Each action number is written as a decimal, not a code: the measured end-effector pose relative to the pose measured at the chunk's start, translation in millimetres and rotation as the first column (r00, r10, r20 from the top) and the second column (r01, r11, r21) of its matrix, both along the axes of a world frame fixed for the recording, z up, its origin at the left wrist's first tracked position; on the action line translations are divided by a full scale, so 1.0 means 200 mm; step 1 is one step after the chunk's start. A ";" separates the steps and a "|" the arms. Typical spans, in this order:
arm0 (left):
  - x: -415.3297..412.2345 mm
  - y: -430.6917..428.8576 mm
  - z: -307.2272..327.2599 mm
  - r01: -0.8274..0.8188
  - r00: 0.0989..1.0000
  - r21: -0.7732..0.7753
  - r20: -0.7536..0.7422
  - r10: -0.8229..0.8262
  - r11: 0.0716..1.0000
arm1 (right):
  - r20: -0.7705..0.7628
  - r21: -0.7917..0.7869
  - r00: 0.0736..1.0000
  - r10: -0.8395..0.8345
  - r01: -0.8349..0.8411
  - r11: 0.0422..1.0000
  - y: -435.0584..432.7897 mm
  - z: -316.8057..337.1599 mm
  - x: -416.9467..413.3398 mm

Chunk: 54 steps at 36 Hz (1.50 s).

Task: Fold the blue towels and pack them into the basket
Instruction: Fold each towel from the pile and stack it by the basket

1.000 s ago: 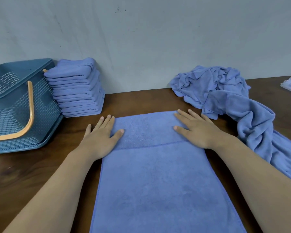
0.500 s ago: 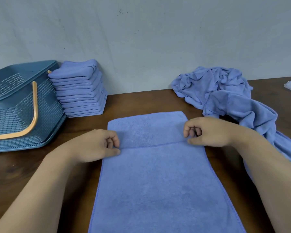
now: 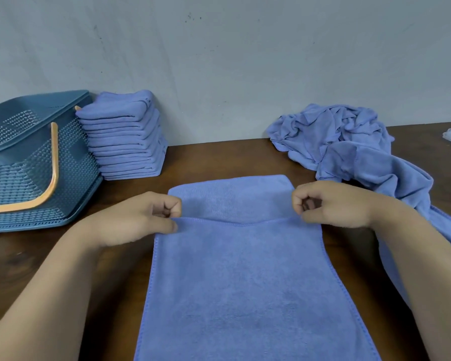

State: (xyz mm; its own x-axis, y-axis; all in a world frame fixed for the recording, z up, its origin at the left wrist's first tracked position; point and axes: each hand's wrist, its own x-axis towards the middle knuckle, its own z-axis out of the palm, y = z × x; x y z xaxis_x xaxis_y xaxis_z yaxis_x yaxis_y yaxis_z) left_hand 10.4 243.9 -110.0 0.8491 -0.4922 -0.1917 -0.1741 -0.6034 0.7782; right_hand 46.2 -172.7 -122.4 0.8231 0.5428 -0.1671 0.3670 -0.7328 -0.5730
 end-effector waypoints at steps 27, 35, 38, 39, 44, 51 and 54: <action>0.18 0.02 -0.29 -0.417 0.892 -0.332 0.029 0.451 0.846 | 0.021 0.379 0.857 -0.515 0.470 0.797 0.09 -0.18 0.14; 0.19 0.01 -0.33 -0.381 0.879 -0.196 0.228 0.419 0.904 | -0.005 0.344 0.862 -0.507 0.478 0.808 0.06 -0.15 0.11; 0.16 -0.01 -0.29 -0.400 0.853 -0.303 0.222 0.472 0.865 | 0.039 0.465 0.840 -0.542 0.465 0.754 0.06 -0.14 0.11; 0.16 -0.01 -0.27 -0.405 0.840 -0.356 0.218 0.496 0.842 | 0.042 0.517 0.832 -0.554 0.456 0.724 0.07 -0.14 0.11; 0.16 -0.04 -0.24 -0.485 0.730 -0.546 0.176 0.660 0.683 | 0.092 0.663 0.746 -0.660 0.448 0.599 0.17 -0.18 0.17; 0.19 -0.02 -0.36 -0.531 0.760 0.016 0.452 0.467 0.847 | 0.339 0.233 0.834 -0.435 0.374 0.898 0.24 -0.31 0.20; 0.19 -0.01 -0.36 -0.528 0.758 0.029 0.467 0.456 0.849 | 0.372 0.204 0.836 -0.404 0.351 0.914 0.23 -0.31 0.18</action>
State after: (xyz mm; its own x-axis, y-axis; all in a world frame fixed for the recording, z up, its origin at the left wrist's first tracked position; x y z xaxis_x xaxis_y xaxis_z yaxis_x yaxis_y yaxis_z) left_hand 49.2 242.1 -181.9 0.9770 0.0208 0.2124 -0.1111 -0.8003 0.5892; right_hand 82.8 -127.1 -185.3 0.9488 0.1704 0.2660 0.2919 -0.7951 -0.5316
